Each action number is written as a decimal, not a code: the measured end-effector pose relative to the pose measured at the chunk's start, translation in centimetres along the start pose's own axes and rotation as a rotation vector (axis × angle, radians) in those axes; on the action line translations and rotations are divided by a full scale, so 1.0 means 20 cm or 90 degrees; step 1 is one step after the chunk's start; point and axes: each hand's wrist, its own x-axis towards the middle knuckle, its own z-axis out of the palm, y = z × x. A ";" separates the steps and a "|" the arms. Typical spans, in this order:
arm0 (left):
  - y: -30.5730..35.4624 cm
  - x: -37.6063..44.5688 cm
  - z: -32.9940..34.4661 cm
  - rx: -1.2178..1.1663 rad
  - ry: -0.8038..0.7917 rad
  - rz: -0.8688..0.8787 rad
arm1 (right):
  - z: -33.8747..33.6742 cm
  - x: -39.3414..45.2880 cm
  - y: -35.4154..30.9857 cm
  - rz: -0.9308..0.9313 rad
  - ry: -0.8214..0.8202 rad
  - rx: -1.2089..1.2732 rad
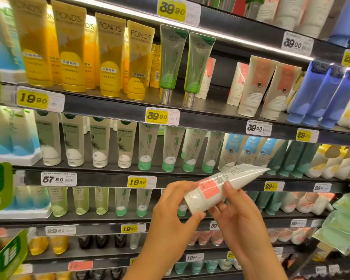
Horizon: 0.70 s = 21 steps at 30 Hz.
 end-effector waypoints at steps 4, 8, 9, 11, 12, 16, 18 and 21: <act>0.00 0.00 -0.02 0.033 -0.008 0.021 | 0.00 0.01 0.01 0.004 -0.005 0.013; -0.01 0.00 -0.03 0.057 -0.006 0.045 | 0.00 0.01 0.02 0.005 -0.003 0.031; -0.01 0.00 -0.03 0.056 -0.005 0.046 | 0.01 0.01 0.02 0.004 -0.001 0.033; -0.02 0.00 -0.03 0.049 -0.002 0.045 | 0.01 0.01 0.02 0.001 -0.004 0.031; -0.02 0.00 -0.03 0.041 0.001 0.041 | 0.01 0.01 0.02 -0.001 -0.009 0.023; -0.03 0.04 -0.03 -0.103 -0.001 -0.047 | 0.04 0.03 -0.01 -0.015 -0.035 -0.030; -0.02 0.10 -0.04 -0.205 -0.020 -0.103 | 0.05 0.05 -0.05 -0.025 -0.046 -0.051; 0.01 0.19 -0.07 -0.287 -0.047 -0.143 | 0.07 0.09 -0.12 -0.054 -0.051 -0.086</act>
